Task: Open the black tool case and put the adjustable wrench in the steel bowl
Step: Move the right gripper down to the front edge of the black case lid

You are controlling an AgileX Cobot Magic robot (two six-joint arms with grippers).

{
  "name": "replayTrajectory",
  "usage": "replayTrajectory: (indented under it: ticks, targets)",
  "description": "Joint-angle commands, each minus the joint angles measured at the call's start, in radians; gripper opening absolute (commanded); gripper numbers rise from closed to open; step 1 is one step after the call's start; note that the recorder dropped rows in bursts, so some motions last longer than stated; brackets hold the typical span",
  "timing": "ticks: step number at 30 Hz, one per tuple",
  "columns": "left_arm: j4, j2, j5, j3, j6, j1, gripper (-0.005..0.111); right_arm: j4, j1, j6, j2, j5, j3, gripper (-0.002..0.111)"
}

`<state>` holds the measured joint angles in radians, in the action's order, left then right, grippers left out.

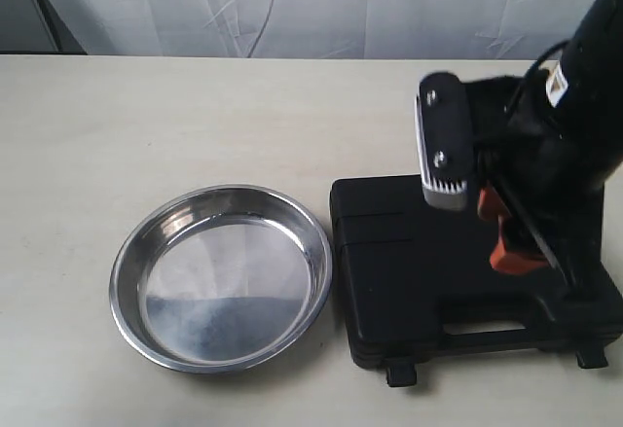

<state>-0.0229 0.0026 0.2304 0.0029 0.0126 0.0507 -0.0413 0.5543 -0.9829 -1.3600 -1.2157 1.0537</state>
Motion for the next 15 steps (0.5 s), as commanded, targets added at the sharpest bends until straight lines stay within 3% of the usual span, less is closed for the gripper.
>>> replayTrajectory:
  ticks: [1, 6, 15]
  targets:
    - [-0.007, -0.003, 0.000, -0.003, -0.002, 0.001, 0.000, 0.060, 0.005, -0.002, 0.018, -0.005, -0.104, 0.051]
    - [-0.007, -0.003, 0.000, -0.003, -0.002, 0.001, 0.000, 0.054, 0.005, -0.004, 0.020, 0.006, -0.190, 0.051]
    - [-0.007, -0.003, 0.000, -0.003, -0.002, 0.001, 0.000, 0.051, 0.005, -0.004, 0.018, 0.236, -0.298, 0.051]
